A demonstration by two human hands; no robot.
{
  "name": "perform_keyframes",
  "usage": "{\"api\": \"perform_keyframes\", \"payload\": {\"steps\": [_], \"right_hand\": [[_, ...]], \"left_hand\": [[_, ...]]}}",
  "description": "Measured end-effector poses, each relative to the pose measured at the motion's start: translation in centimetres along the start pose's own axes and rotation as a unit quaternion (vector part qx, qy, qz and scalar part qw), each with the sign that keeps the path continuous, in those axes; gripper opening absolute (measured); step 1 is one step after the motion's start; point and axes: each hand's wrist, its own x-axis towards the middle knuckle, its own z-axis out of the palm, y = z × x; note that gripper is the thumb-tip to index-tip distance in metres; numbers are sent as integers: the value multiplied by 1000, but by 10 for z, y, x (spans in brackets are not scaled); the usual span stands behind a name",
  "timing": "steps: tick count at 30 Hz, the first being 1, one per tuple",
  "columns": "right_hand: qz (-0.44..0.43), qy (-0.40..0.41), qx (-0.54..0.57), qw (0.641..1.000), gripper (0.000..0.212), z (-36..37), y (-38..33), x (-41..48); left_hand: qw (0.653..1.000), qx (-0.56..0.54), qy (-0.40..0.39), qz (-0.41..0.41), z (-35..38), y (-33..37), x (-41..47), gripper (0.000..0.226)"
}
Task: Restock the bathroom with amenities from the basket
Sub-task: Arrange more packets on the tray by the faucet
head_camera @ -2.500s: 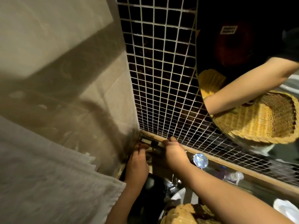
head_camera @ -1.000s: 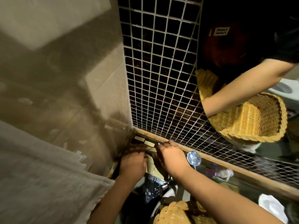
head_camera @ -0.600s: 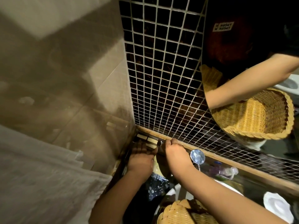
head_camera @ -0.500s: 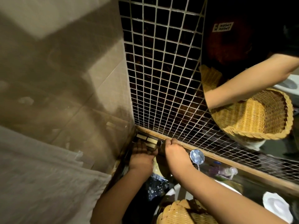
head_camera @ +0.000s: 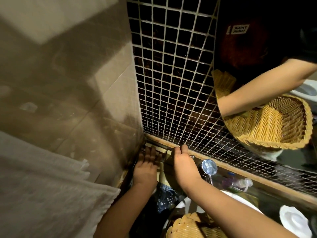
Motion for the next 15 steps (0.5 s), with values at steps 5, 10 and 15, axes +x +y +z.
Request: {"api": "perform_keyframes", "payload": {"steps": [5,10,15], "right_hand": [[0,5,11,1000,76,2,-1,-2],[-7,6,28,1000,76,1,-1,0],[-21,-5,47,999,71,6,1,7]], "left_hand": [[1000,9,18,13,-5,-2,0,72],[1000,17,8,19,-1,1,-4,61],[999,-8,-1,-37,4,-13,-3,67]]}}
